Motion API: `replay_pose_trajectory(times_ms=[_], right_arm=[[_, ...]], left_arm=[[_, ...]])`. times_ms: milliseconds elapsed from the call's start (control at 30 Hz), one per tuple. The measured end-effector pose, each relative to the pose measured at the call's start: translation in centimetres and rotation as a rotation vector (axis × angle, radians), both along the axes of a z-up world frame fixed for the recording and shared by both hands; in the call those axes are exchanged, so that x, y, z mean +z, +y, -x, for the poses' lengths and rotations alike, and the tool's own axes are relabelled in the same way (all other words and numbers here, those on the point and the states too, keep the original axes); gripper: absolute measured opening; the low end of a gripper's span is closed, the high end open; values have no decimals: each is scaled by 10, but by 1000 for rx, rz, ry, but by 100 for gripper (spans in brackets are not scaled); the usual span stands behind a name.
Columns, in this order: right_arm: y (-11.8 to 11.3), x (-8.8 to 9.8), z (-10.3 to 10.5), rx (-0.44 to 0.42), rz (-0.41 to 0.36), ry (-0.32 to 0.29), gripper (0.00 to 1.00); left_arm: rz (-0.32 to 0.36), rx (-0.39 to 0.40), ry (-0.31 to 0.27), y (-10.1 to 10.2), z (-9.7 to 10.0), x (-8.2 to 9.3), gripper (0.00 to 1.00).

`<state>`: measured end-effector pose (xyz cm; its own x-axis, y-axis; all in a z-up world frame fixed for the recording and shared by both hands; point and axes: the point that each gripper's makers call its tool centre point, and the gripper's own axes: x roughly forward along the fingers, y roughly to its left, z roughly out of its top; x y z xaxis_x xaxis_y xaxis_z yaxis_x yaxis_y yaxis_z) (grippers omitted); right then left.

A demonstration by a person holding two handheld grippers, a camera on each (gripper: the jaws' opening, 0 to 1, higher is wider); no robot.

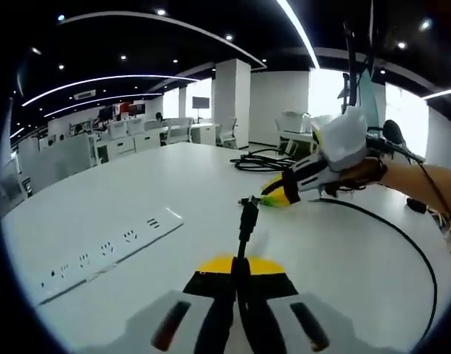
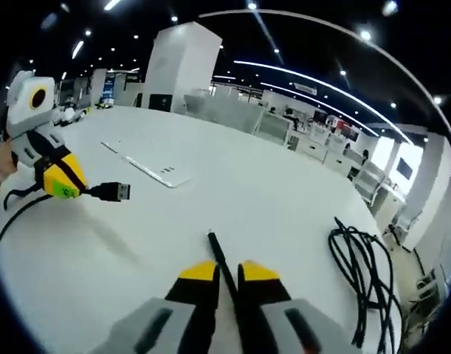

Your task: Find the charging cable on the desk, coil it up and secure with Velcro.

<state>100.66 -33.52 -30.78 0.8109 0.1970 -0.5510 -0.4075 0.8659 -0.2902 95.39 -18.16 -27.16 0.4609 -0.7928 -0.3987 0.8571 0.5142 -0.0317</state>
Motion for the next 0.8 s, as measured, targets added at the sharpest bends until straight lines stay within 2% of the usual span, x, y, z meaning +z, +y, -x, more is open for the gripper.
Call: replay_pose_trajectory(times_ms=[133, 333, 433, 567, 800], right_arm=[[3, 2, -11, 21, -41, -9, 8], [4, 2, -7, 26, -30, 7, 5], [5, 4, 0, 9, -70, 21, 5], [5, 26, 9, -20, -138, -27, 5], [21, 66, 36, -4, -154, -97, 5]], left_arm=[[-3, 1, 5, 1, -2, -2, 5], [3, 5, 7, 1, -3, -2, 5], [5, 3, 7, 2, -1, 0, 5], [12, 1, 16, 5, 3, 4, 4], [51, -22, 29, 21, 26, 25, 4]])
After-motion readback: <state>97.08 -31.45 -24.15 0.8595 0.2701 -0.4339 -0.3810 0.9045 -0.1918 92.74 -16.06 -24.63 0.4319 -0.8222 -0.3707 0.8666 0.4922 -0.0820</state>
